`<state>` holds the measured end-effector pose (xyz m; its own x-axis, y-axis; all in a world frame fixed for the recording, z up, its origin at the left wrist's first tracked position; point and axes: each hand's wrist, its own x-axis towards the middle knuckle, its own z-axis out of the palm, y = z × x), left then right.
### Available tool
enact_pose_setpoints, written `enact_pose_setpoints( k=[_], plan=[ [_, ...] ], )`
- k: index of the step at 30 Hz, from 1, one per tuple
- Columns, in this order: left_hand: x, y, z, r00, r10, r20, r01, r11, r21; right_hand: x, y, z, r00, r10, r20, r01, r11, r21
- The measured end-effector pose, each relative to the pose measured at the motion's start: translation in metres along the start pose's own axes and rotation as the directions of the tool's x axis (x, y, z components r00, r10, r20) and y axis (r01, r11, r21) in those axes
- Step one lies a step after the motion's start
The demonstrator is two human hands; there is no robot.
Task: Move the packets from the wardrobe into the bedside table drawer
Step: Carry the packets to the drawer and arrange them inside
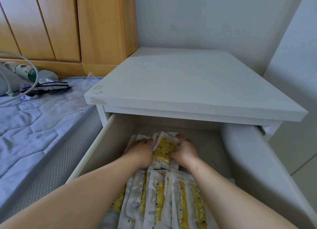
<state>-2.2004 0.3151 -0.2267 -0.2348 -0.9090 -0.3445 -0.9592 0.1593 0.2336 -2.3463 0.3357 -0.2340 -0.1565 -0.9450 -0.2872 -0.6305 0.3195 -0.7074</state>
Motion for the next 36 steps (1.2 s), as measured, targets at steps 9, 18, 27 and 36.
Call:
enact_pose_setpoints(
  k=[9,18,27,36],
  plan=[
    [0.001,-0.009,0.003,0.996,0.006,0.093,0.000,0.998,-0.067,-0.005,-0.006,0.003,0.995,-0.010,0.101,0.009,1.000,0.011],
    [0.004,-0.011,0.006,0.992,0.073,0.105,-0.070,0.997,-0.025,-0.001,0.002,0.002,0.990,0.071,-0.125,-0.061,0.995,0.079],
    [-0.009,0.000,-0.006,0.993,0.016,0.118,-0.019,1.000,0.017,-0.007,-0.006,0.007,0.991,-0.117,0.070,0.132,0.951,-0.281],
    [-0.001,-0.007,0.005,0.988,-0.004,0.158,-0.009,0.997,0.082,-0.007,-0.006,0.001,0.991,-0.024,0.132,0.082,0.888,-0.453]
  ],
)
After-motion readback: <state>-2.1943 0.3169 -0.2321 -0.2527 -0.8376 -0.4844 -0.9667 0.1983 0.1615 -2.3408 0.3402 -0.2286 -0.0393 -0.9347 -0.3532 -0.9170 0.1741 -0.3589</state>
